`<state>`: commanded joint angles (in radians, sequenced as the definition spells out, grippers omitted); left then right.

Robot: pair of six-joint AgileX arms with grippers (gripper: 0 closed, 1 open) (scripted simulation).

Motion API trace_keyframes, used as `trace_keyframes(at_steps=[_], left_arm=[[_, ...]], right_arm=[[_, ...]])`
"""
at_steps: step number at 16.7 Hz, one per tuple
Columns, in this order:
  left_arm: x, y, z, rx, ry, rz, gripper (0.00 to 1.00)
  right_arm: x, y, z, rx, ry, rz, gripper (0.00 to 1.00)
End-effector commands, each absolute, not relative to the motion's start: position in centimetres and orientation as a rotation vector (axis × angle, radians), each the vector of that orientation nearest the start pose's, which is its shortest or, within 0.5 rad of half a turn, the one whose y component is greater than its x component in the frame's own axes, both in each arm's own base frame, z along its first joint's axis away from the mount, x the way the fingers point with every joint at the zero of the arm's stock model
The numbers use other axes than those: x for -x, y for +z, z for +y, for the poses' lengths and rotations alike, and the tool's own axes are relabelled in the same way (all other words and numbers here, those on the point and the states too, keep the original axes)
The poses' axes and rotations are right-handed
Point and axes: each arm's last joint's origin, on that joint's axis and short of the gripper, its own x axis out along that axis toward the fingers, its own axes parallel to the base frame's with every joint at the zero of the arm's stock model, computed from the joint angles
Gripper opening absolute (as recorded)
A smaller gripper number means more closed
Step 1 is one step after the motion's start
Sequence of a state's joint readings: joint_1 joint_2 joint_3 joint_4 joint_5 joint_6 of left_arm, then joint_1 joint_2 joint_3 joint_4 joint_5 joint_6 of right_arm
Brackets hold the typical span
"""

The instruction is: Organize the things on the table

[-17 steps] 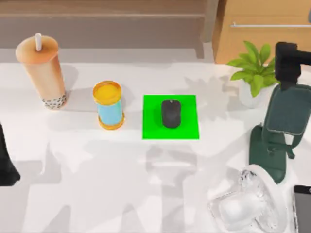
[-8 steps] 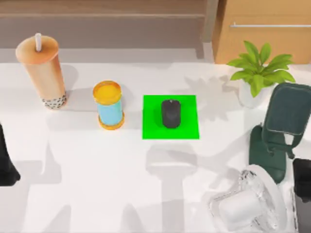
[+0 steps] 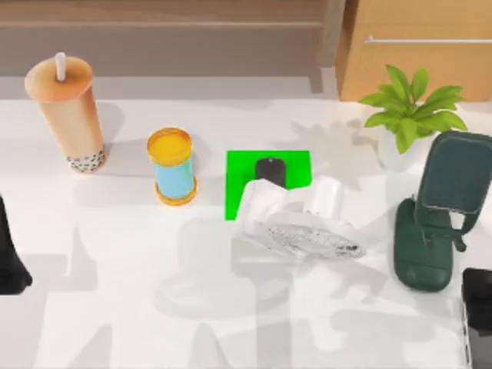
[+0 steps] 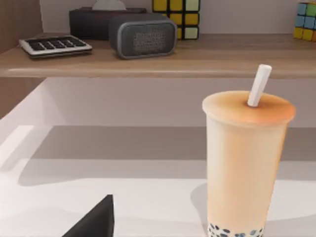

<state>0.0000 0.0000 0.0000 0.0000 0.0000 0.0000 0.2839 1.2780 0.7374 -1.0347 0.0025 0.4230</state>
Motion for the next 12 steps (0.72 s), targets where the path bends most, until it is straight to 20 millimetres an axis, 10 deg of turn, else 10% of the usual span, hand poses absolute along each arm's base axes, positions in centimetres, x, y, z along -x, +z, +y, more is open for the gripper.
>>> trace_keyframes(at_steps=[12], left_arm=[[-10.6,16.0,-0.1,0.000,0.000,0.000,1.00]], right_arm=[[-16.9,10.7,5.0,-0.105,-0.125,1.602,1.00]])
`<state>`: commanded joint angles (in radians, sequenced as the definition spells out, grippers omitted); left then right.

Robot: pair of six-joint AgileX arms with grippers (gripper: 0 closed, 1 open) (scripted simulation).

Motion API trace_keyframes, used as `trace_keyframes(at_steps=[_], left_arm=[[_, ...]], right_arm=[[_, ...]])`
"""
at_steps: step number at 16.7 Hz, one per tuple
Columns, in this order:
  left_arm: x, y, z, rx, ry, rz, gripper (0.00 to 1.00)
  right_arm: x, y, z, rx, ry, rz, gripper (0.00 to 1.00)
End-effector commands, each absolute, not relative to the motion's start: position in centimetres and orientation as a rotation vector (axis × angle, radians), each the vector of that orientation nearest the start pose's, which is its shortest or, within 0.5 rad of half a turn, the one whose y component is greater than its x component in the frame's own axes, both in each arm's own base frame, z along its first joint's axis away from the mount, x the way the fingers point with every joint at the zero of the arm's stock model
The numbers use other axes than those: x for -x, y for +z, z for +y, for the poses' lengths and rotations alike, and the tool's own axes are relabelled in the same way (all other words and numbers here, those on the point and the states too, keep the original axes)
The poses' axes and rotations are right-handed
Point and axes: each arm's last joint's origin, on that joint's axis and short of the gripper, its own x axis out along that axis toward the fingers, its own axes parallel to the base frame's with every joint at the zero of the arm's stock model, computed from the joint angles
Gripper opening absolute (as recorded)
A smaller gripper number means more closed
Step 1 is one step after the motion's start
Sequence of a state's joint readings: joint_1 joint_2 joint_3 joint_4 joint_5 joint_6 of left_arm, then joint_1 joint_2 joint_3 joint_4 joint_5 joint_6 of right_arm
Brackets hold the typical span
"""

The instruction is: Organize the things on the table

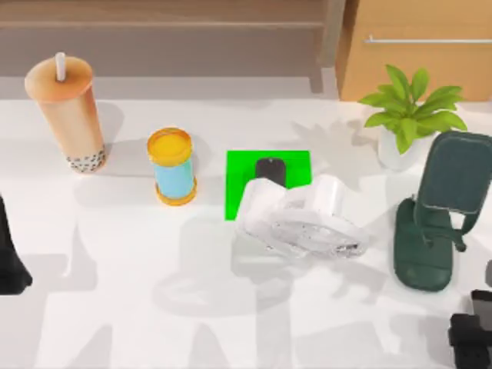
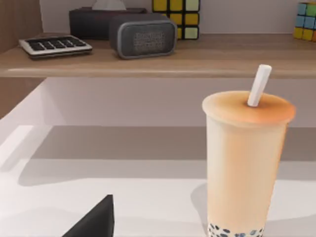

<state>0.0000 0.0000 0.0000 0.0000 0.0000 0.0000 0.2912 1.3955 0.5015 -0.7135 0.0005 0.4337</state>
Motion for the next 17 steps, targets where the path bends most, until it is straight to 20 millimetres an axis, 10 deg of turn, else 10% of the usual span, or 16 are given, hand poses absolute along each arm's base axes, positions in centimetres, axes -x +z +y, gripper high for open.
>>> trace_keyframes(at_steps=[7,17], left_arm=[[-10.57,16.00,-0.12,0.000,0.000,0.000,1.00],[-10.57,16.00,-0.12,0.000,0.000,0.000,1.00]], right_arm=[[-18.20,10.91,5.43,-0.111,-0.111,1.568,1.00],[-18.20,10.91,5.43,-0.111,-0.111,1.568,0.25]])
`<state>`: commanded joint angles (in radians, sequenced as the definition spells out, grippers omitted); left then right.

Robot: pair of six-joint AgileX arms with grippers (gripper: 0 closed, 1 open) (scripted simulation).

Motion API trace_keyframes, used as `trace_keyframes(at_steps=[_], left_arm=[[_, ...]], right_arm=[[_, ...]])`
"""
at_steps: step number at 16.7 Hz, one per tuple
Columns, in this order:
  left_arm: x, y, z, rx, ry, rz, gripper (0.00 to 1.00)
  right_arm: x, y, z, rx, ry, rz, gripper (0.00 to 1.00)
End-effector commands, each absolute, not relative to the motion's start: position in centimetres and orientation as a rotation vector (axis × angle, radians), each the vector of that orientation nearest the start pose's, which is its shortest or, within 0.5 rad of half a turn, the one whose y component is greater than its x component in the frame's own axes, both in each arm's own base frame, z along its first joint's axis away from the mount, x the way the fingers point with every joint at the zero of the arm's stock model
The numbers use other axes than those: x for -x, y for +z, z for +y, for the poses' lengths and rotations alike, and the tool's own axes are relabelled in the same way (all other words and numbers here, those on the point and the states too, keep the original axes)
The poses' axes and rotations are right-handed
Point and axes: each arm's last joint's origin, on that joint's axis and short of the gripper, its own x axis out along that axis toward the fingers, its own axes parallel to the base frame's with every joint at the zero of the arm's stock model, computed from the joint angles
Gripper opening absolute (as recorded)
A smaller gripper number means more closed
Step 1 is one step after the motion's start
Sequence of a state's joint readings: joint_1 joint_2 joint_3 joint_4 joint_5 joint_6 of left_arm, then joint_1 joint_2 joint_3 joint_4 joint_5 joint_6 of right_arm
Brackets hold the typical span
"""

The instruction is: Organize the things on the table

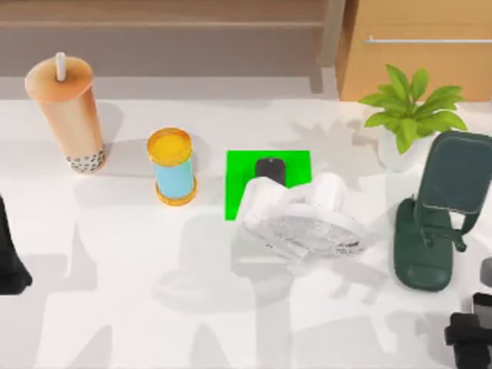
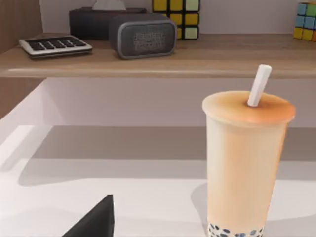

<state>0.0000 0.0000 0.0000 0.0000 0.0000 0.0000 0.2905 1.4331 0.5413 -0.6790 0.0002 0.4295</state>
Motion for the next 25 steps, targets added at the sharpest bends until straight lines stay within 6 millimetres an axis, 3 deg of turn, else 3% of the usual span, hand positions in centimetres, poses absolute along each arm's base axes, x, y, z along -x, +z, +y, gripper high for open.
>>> trace_keyframes(at_steps=[3,4,11,13,19,22,25], left_arm=[[-10.6,16.0,-0.1,0.000,0.000,0.000,1.00],[-10.6,16.0,-0.1,0.000,0.000,0.000,1.00],[-10.6,16.0,-0.1,0.000,0.000,0.000,1.00],[-10.6,16.0,-0.1,0.000,0.000,0.000,1.00],[-10.6,16.0,-0.1,0.000,0.000,0.000,1.00],[-10.6,16.0,-0.1,0.000,0.000,0.000,1.00],[-10.6,16.0,-0.1,0.000,0.000,0.000,1.00]], right_arm=[[-18.2,10.9,5.4,-0.111,-0.111,1.568,0.02],[-18.2,10.9,5.4,-0.111,-0.111,1.568,0.00],[-18.2,10.9,5.4,-0.111,-0.111,1.568,0.00],[-17.2,11.4,5.3,-0.097,-0.095,1.626,0.00],[-16.2,10.1,2.7,-0.173,-0.268,1.727,0.00],[-16.5,11.4,2.2,-0.189,-0.292,1.696,0.00],[-17.0,13.3,3.4,-0.149,-0.207,1.643,0.00]])
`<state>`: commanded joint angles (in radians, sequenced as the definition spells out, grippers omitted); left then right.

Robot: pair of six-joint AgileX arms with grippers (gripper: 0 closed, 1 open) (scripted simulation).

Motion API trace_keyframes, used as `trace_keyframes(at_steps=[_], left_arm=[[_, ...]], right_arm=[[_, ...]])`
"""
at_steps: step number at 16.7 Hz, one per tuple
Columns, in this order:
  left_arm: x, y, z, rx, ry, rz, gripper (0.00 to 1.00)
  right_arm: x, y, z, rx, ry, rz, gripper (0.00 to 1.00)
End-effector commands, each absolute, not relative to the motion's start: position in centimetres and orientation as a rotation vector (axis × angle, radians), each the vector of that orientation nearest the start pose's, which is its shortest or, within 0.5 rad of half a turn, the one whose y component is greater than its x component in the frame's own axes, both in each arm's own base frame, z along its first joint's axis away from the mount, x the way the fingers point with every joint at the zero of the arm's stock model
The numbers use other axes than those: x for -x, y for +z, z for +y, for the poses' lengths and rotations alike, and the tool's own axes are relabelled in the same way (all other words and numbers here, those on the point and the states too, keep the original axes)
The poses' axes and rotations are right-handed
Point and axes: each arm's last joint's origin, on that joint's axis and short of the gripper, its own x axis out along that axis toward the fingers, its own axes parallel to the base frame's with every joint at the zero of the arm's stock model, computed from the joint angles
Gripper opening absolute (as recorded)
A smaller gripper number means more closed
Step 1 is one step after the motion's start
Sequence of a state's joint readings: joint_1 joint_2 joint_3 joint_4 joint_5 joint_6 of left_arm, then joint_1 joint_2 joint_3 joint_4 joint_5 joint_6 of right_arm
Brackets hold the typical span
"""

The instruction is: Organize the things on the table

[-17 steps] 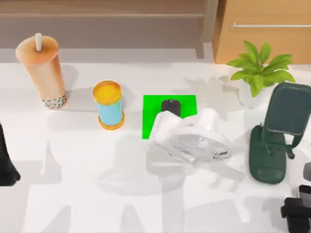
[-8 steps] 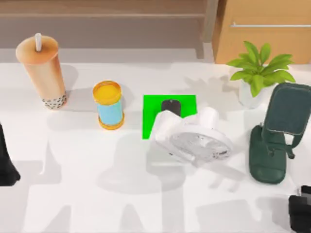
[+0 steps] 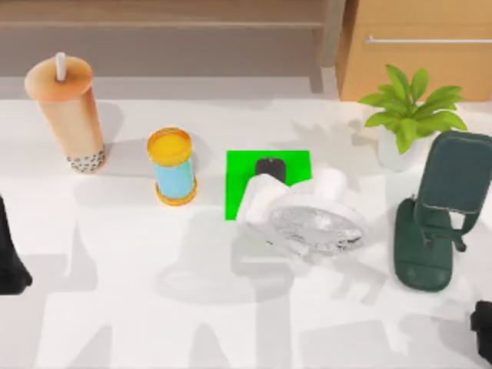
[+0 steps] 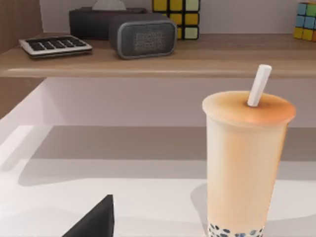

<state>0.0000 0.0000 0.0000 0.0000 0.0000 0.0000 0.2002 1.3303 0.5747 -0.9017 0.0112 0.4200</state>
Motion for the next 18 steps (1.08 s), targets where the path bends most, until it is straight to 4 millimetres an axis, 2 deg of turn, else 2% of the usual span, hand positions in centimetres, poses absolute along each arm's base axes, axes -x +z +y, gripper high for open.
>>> trace_keyframes(at_steps=[4,11,14,18], left_arm=[[-10.6,16.0,-0.1,0.000,0.000,0.000,1.00],[-10.6,16.0,-0.1,0.000,0.000,0.000,1.00],[-10.6,16.0,-0.1,0.000,0.000,0.000,1.00],[-10.6,16.0,-0.1,0.000,0.000,0.000,1.00]], right_arm=[[-17.2,14.4,5.4,-0.096,-0.093,1.623,0.00],[-17.1,15.0,5.3,-0.093,-0.126,1.591,0.00],[-16.6,16.7,5.4,-0.057,-0.218,1.454,0.00],[-16.0,20.1,6.4,-0.013,-0.327,1.124,0.00]])
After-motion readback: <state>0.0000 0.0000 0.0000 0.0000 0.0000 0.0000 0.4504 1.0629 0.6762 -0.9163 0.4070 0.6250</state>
